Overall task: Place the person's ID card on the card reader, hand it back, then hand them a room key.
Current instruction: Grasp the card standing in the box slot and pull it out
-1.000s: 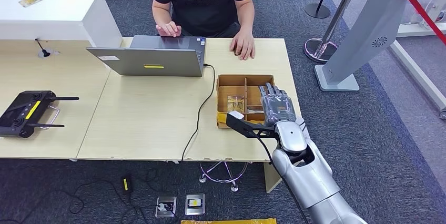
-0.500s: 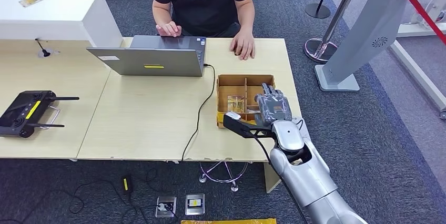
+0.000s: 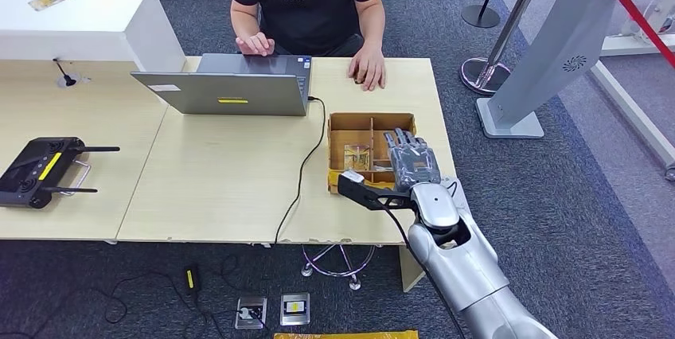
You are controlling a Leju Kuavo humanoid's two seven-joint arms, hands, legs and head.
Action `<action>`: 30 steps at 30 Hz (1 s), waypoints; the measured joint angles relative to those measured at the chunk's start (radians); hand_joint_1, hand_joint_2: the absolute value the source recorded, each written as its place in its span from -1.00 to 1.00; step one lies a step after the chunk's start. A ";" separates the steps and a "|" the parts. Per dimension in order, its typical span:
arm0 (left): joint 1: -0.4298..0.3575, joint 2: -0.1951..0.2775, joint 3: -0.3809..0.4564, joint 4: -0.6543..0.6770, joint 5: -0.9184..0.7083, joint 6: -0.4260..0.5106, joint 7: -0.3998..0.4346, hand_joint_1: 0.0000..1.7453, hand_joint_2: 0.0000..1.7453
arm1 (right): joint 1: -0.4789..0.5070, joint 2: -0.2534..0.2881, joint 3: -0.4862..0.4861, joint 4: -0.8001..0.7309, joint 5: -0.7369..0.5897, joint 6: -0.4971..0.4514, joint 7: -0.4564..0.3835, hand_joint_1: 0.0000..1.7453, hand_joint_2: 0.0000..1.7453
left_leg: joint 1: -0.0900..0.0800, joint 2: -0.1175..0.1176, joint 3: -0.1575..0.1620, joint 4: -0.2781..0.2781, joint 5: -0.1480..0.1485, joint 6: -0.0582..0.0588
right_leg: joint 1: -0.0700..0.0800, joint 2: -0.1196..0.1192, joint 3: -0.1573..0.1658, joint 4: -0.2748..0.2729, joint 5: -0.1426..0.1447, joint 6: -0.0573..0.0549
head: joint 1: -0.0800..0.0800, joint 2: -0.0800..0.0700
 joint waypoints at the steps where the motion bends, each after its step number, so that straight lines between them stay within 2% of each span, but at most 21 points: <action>1: -0.001 -0.003 0.002 0.000 0.003 0.004 0.000 -1.00 -1.00 | -0.003 0.000 0.000 0.001 -0.002 0.000 -0.001 -1.00 1.00 | 0.000 0.000 0.000 0.000 0.000 0.000 | 0.000 0.000 0.000 0.000 0.000 0.000 | 0.000 0.000; 24: -0.003 -0.002 0.011 -0.003 -0.031 -0.024 0.000 -1.00 -1.00 | -0.015 -0.028 -0.001 -0.015 -0.021 0.003 0.025 -1.00 1.00 | 0.000 0.000 0.000 0.000 0.000 0.000 | 0.000 0.000 0.000 0.000 0.000 0.000 | 0.000 0.000; 30: -0.003 0.011 0.011 -0.003 -0.042 -0.044 0.001 -1.00 -1.00 | -0.015 -0.036 -0.001 -0.003 -0.014 -0.045 0.029 -1.00 1.00 | 0.000 0.000 0.000 0.000 0.000 0.000 | 0.000 0.000 0.000 0.000 0.000 0.000 | 0.000 0.000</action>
